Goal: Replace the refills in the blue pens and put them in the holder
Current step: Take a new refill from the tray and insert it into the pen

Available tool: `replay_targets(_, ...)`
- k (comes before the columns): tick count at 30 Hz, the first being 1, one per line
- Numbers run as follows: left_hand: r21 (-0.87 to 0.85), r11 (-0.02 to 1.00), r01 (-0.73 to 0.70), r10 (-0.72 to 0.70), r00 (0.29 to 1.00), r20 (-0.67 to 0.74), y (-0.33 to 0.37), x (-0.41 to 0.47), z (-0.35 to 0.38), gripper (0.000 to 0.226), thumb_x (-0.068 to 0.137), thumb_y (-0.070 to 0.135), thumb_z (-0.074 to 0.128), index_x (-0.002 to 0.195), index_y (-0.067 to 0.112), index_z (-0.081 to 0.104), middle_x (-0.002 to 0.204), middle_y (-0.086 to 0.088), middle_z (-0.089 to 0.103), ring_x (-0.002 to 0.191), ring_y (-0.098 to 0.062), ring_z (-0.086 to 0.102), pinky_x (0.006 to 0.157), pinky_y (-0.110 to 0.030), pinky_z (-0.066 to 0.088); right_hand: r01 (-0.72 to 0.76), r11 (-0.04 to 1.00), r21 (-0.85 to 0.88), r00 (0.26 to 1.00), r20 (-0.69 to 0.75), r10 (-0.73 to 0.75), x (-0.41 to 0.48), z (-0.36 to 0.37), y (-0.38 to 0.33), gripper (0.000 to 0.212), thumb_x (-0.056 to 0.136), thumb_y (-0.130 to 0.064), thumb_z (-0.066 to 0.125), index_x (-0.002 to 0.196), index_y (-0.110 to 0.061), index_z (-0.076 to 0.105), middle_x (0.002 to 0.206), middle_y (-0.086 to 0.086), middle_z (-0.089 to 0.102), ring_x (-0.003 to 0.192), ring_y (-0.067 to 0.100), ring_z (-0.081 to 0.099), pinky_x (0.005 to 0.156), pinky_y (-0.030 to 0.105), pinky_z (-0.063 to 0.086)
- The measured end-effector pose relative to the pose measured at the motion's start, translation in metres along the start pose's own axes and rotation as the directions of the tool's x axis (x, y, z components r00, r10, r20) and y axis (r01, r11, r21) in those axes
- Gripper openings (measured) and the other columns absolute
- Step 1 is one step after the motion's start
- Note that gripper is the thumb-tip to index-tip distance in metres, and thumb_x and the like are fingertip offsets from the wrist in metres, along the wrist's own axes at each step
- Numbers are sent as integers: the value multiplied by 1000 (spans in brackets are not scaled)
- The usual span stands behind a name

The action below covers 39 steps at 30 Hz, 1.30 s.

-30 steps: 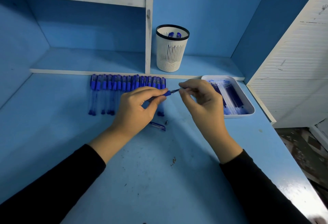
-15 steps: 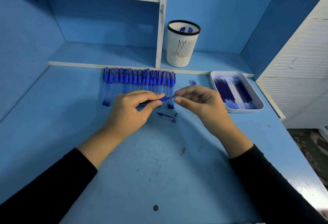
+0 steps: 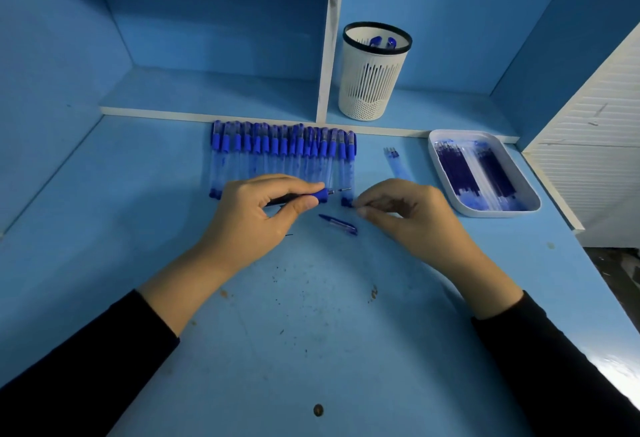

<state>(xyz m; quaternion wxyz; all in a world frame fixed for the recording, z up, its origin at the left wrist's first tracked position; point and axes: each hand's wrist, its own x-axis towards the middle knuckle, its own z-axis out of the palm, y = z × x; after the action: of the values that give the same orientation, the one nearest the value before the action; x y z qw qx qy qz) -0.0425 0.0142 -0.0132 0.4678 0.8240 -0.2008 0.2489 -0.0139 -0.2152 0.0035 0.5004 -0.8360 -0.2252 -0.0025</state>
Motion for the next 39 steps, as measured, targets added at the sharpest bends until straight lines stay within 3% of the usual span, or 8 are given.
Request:
replay_targets(3, -17, 1000, 18, -18, 1000, 3, 1, 0, 1, 22, 84, 14, 73, 105, 10, 74, 102, 9, 72, 93, -3, 70, 85, -17, 54, -12, 943, 332, 987, -145, 64, -2, 1, -11, 8, 82, 2, 72, 88, -3, 72, 78, -2, 74, 69, 3, 66, 69, 15, 50)
replay_targets(6, -13, 1000, 25, -25, 1000, 3, 1, 0, 1, 21, 84, 13, 74, 105, 11, 74, 101, 10, 72, 91, -2, 70, 83, -16, 53, 22, 907, 421, 979, -191, 65, -4, 5, -17, 10, 80, 4, 72, 89, -1, 73, 83, 5, 75, 74, 8, 68, 74, 18, 52)
replay_targets(16, 2, 999, 38, -38, 999, 5, 2, 0, 2, 20, 84, 12, 74, 103, 11, 75, 100, 12, 71, 90, -2, 69, 82, -16, 53, 54, 924, 378, 987, -161, 8, -5, 9, -13, 12, 81, 7, 70, 93, 2, 72, 91, 14, 74, 83, 22, 71, 82, 26, 54)
replay_targets(29, 62, 996, -63, 61, 998, 29, 6, -3, 4, 18, 84, 12, 75, 101, 9, 76, 97, 2, 75, 87, -5, 70, 80, -20, 56, 62, 990, 123, 995, -84, -52, -7, 22, -15, 1, 91, -9, 65, 89, -9, 65, 78, -7, 64, 71, 2, 58, 71, 10, 42)
replay_targets(31, 73, 994, -82, 79, 996, 39, 6, -3, 5, 17, 84, 12, 75, 101, 9, 76, 96, 1, 75, 86, -7, 70, 79, -22, 57, 60, 998, 24, 993, -101, -57, -7, 25, -14, 15, 94, -19, 60, 82, -12, 62, 67, -9, 59, 62, 4, 52, 63, 11, 39)
replay_targets(33, 86, 991, -103, 99, 994, 51, 6, -2, 4, 17, 84, 11, 75, 101, 8, 76, 95, 1, 75, 87, -6, 69, 78, -23, 57, 54, 996, -68, 994, -94, -61, -7, 25, -13, 34, 96, -33, 52, 73, -9, 60, 61, 0, 57, 55, 8, 46, 56, 19, 38)
replay_targets(36, 84, 993, -87, 84, 996, 42, 6, -1, 3, 16, 84, 10, 75, 100, 8, 77, 95, 4, 74, 86, -4, 69, 75, -24, 57, 41, 999, 9, 997, -67, -40, -8, 21, -14, 32, 95, -37, 55, 82, -9, 64, 68, 2, 62, 59, 7, 50, 60, 19, 41)
replay_targets(39, 62, 996, -58, 57, 998, 16, 7, 0, 1, 17, 83, 9, 76, 101, 9, 76, 97, 10, 72, 87, -1, 69, 78, -19, 55, 89, 981, 171, 995, -48, -82, -7, 16, -13, 14, 88, -14, 67, 101, -10, 62, 88, -2, 65, 80, 13, 62, 77, 20, 48)
